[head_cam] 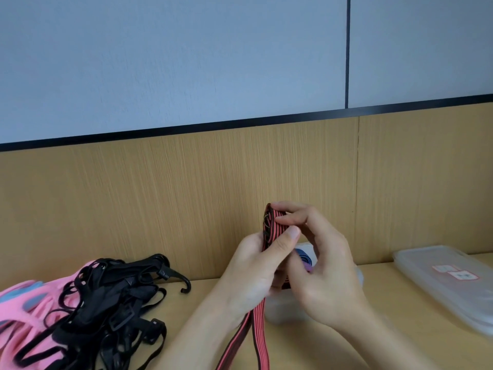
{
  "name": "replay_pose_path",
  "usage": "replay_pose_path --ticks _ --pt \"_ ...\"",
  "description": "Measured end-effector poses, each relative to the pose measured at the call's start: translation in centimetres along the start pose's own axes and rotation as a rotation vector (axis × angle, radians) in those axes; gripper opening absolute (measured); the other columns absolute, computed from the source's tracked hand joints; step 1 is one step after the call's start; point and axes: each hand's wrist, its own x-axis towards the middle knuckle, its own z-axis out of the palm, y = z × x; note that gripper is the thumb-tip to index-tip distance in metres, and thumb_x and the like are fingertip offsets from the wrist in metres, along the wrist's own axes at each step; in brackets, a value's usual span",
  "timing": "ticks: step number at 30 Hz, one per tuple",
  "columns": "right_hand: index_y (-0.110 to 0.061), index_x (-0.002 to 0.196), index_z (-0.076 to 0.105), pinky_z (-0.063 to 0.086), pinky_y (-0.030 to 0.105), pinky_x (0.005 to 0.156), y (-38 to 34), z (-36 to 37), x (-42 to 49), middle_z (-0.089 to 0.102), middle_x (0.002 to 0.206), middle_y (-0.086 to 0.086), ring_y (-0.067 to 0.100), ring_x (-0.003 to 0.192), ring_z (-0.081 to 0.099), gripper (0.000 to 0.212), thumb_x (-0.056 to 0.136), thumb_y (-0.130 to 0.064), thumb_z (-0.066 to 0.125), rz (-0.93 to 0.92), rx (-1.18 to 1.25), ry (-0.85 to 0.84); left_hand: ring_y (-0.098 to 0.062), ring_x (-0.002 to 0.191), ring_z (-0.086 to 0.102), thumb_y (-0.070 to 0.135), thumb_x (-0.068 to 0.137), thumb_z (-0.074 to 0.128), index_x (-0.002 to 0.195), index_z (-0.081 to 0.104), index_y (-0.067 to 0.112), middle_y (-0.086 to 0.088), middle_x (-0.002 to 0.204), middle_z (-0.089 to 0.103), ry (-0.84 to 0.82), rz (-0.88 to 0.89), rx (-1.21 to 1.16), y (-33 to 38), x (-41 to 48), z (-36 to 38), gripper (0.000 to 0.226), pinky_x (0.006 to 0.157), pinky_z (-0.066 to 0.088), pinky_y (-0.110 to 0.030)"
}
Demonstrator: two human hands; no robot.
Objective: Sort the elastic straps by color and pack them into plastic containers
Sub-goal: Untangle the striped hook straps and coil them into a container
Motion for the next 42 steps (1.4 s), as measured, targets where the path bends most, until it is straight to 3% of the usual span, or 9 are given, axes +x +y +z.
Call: replay_pose_path --ticks 4,6,8,13,22,25,31,37,42 --pt "-0.015 0.105 0.063 0.052 0.05 0.096 0.2 -0.5 0.1 0.066 0.124 -0.006 0.022 0.122 0.062 0.043 0.072 0.005 0.044 0.101 0.15 0.024 -0.011 0.051 0.029 0.053 0.088 0.063 0.075 0.055 0.024 -0.006 0.069 0.033 -0.012 0.01 0.042 -0.2 0.1 0.2 0.033 0.042 0.021 -0.02" --pt "-0.014 0.112 0.063 0.051 0.042 0.101 0.5 -0.8 0.5 0.067 0.124 -0.004 0.018 0.123 0.061 0.046 0.073 0.001 0.045 0.196 0.251 0.067 -0.01 0.05 0.023 0.049 0.09 0.061 0.075 0.057 0.028 -0.001 0.068 0.024 -0.048 0.009 0.015 -0.1 0.0 0.3 0.026 0.043 0.018 -0.021" --pt "-0.015 0.123 0.063 0.051 0.03 0.098 0.8 -1.3 1.1 0.069 0.124 -0.003 0.013 0.122 0.062 0.046 0.079 -0.008 0.051 0.318 0.355 0.081 -0.01 0.051 0.02 0.048 0.09 0.06 0.087 0.054 0.022 -0.001 0.068 0.02 -0.075 0.008 0.011 -0.2 0.1 0.3 0.027 0.044 0.017 -0.022" --pt "-0.018 0.132 0.059 0.051 0.035 0.088 1.1 -2.1 1.8 0.073 0.118 0.013 0.027 0.109 0.068 0.049 0.083 -0.022 0.061 0.543 0.567 -0.074 -0.008 0.048 0.021 0.051 0.09 0.061 0.076 0.051 0.031 0.008 0.06 0.025 -0.134 0.02 0.052 -0.2 -0.1 0.4 0.027 0.042 0.022 -0.019" --pt "0.001 0.119 0.063 0.052 0.031 0.083 0.5 -2.1 2.1 0.064 0.115 0.034 0.027 0.093 0.063 0.038 0.084 -0.011 0.074 0.561 0.668 -0.077 -0.01 0.049 0.024 0.044 0.095 0.058 0.065 0.05 0.037 0.001 0.064 0.024 -0.15 0.007 0.07 -0.1 -0.2 0.4 0.032 0.042 0.027 -0.019" --pt "0.002 0.118 0.064 0.051 0.03 0.08 0.7 -2.1 2.1 0.068 0.112 0.027 0.023 0.091 0.065 0.036 0.085 -0.008 0.072 0.552 0.682 -0.056 -0.009 0.048 0.028 0.045 0.091 0.06 0.078 0.058 0.03 0.003 0.062 0.031 -0.154 -0.024 -0.04 0.1 0.0 0.2 0.021 0.041 0.026 -0.02" --pt "0.001 0.116 0.065 0.054 0.022 0.073 1.0 -2.1 2.0 0.072 0.111 0.021 0.018 0.085 0.069 0.036 0.082 -0.011 0.064 0.529 0.738 -0.043 -0.009 0.048 0.031 0.053 0.092 0.05 0.101 0.054 0.006 0.002 0.064 0.037 -0.187 -0.077 -0.228 0.2 -0.1 -0.5 0.048 0.039 0.027 -0.019" --pt "-0.001 0.115 0.065 0.045 0.041 0.082 1.0 -2.0 2.0 0.066 0.116 0.032 0.032 0.093 0.058 0.043 0.078 -0.023 0.071 0.522 0.693 -0.046 -0.007 0.048 0.031 0.056 0.091 0.049 0.101 0.053 0.011 0.006 0.063 0.036 -0.147 -0.054 -0.097 0.2 0.0 -0.4 0.047 0.039 0.028 -0.018" --pt "-0.004 0.119 0.065 0.047 0.047 0.089 1.4 -1.7 1.9 0.071 0.114 0.024 0.03 0.101 0.066 0.036 0.084 -0.015 0.065 0.506 0.62 0.024 -0.007 0.047 0.031 0.056 0.092 0.051 0.076 0.067 0.031 0.006 0.062 0.036 -0.109 -0.012 -0.064 0.2 0.1 -0.3 0.034 0.04 0.029 -0.019"
